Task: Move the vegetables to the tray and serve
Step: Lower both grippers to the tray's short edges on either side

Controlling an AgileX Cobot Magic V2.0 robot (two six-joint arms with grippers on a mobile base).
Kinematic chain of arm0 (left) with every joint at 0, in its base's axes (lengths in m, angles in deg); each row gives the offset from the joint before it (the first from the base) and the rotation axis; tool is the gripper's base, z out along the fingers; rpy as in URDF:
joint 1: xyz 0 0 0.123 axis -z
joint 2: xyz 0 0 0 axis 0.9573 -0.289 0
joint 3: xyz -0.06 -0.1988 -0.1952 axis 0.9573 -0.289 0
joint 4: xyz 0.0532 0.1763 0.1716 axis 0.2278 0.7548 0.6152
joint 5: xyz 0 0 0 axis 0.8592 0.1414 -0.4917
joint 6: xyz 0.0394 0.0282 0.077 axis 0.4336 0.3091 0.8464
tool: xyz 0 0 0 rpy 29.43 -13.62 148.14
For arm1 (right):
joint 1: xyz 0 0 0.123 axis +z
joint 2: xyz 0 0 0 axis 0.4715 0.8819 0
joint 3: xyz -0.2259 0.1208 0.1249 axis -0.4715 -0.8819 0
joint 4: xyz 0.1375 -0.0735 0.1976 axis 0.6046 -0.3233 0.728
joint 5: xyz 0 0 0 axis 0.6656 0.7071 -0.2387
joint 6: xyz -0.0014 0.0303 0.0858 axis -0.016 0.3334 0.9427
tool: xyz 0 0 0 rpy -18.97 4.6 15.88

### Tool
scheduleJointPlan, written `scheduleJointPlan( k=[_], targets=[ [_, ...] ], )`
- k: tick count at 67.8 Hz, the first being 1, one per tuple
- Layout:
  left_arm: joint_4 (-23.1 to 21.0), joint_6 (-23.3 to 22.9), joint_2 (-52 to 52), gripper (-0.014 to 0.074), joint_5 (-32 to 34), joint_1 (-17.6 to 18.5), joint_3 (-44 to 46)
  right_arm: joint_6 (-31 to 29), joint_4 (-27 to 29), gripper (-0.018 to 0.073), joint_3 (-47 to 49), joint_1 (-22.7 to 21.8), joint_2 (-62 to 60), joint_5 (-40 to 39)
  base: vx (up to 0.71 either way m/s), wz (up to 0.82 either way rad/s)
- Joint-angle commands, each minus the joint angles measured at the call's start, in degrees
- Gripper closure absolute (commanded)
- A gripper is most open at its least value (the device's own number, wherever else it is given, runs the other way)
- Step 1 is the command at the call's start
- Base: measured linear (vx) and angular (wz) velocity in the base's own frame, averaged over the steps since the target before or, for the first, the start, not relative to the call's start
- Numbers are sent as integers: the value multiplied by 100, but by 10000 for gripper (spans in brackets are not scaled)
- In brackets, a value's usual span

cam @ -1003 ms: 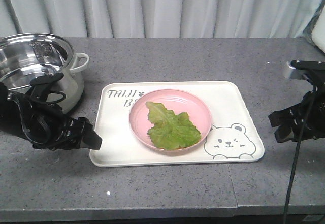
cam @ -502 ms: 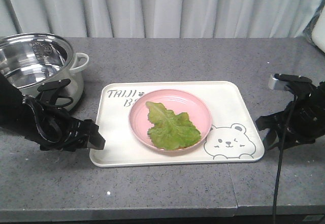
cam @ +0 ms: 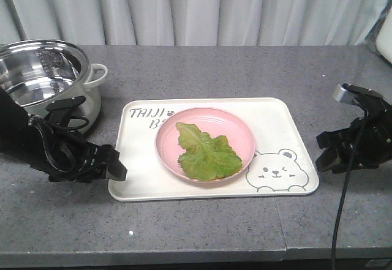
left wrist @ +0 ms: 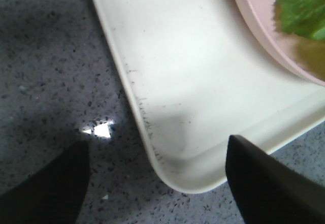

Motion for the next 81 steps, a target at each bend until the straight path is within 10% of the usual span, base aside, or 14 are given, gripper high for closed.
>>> scheduleJointPlan(
  k=[1,81],
  targets=[
    [-229,10,196,62,147,14,135,-155,270,308,171,-19,-206,12,0,0],
    [-907,212,-166,62,354,131,135,-396,263,308,171,-19,-206,-247,0,0]
  ],
)
